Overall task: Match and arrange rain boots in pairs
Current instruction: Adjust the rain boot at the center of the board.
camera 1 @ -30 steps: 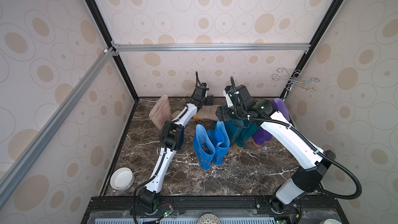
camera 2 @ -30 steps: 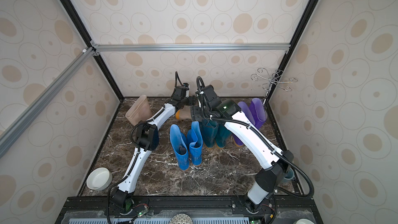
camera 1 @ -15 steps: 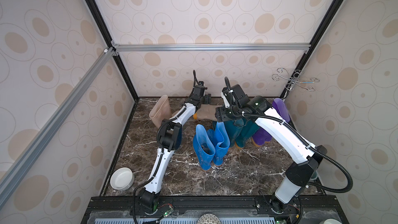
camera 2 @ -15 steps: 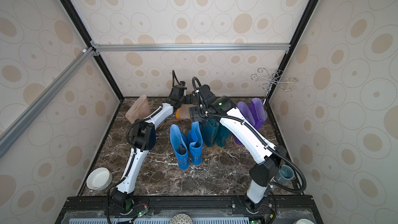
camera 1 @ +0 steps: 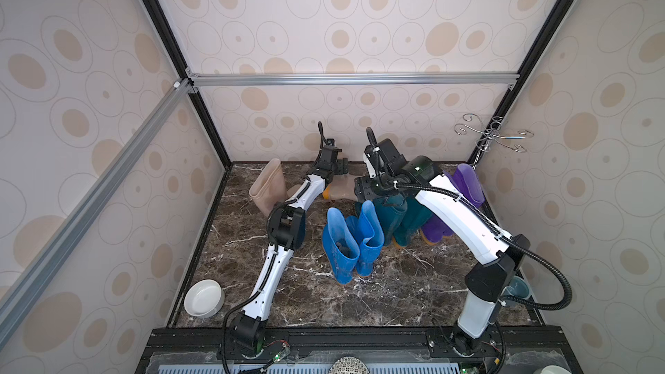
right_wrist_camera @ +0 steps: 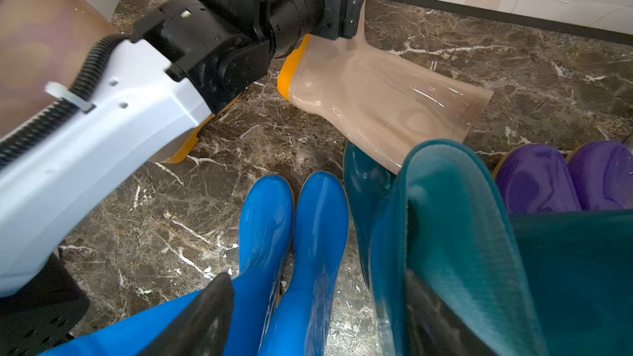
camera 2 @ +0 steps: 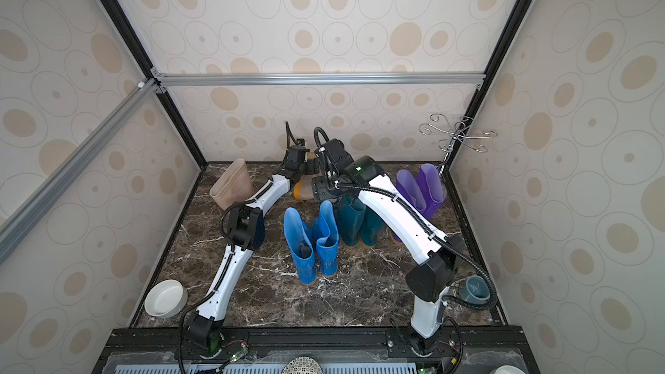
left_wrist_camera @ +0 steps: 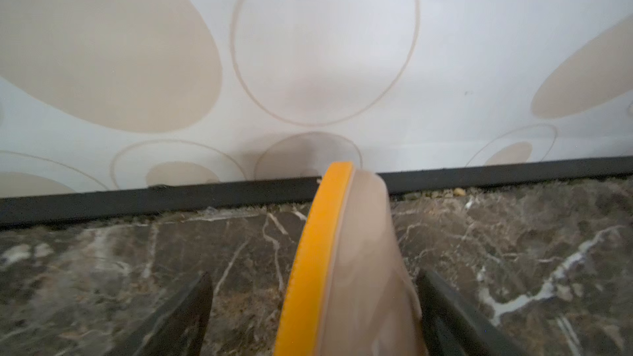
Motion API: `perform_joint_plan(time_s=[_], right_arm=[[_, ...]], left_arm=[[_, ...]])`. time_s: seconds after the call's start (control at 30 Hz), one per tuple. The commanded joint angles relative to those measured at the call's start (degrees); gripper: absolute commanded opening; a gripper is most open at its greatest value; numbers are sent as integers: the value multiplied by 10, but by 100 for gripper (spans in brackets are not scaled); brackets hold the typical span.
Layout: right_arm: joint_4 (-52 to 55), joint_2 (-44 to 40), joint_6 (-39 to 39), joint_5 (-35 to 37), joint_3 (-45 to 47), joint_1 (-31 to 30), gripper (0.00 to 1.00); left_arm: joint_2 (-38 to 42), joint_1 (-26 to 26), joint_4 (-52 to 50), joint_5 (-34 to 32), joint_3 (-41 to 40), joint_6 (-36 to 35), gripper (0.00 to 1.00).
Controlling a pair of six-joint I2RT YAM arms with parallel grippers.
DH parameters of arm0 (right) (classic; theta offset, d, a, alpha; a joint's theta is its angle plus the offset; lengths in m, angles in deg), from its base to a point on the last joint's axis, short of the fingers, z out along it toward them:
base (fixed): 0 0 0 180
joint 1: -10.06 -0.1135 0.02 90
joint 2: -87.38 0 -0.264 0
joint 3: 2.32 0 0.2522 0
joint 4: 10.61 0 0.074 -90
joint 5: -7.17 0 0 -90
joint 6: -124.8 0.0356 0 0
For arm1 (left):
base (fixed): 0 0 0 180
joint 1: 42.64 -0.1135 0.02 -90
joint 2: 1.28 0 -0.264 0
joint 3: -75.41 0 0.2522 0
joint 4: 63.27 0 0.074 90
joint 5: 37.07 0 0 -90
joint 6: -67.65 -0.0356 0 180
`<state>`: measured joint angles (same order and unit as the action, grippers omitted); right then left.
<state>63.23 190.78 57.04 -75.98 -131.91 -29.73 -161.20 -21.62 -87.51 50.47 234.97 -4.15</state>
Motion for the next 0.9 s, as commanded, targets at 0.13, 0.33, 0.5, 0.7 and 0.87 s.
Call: perform_joint_plan(time_s=[0.13, 0.33, 0.5, 0.7, 0.87], right_arm=[[19, 5, 14, -5, -16, -2, 78], [16, 8, 21, -4, -16, -10, 78], [13, 5, 23, 3, -15, -17, 78], [-3, -7, 26, 8, 3, -23, 78], [-14, -13, 25, 8, 9, -24, 78]], left_arm=[[-22, 2, 14, 29, 12, 18, 62], [-24, -7, 21, 43, 12, 38, 14], [9, -33, 52, 95, -23, 89, 0], [69, -59, 99, 156, -60, 112, 0], [113, -77, 100, 195, -77, 123, 0]])
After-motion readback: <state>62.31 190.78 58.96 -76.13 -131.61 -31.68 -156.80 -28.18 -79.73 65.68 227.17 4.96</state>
